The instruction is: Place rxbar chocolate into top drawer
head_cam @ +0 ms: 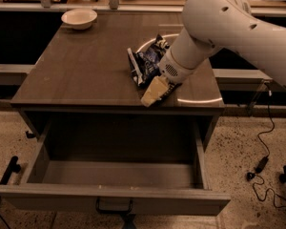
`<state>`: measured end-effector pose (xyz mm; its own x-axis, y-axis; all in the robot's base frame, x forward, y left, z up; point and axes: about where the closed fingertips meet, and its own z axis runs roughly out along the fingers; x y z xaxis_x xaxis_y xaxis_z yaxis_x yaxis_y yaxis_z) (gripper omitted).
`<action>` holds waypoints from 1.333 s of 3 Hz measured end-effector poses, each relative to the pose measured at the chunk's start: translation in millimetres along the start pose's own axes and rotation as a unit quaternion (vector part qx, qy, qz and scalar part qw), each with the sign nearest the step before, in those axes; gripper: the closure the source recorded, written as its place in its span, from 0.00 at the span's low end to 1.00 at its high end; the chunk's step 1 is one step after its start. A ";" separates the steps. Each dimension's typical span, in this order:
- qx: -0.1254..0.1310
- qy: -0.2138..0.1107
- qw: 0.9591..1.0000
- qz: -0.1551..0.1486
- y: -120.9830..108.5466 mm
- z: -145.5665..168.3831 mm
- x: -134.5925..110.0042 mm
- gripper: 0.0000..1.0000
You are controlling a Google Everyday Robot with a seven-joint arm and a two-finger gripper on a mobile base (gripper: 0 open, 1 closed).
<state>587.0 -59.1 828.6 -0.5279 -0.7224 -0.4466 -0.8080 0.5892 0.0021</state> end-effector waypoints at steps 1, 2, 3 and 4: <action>0.003 0.001 1.000 0.006 -4.8 1.0 2.8 0.47; 0.004 0.000 1.000 0.007 -6.4 -1.1 3.2 0.70; 0.004 0.000 1.000 0.007 -6.4 -4.9 1.2 0.95; -0.028 -0.033 0.999 -0.001 7.0 -26.4 8.7 1.00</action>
Offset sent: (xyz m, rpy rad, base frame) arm 0.0074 -0.0228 0.0007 -0.0001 -0.0144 -0.0442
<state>569.9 -70.8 848.4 -0.5096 -0.6965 -0.5052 -0.8233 0.5652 0.0512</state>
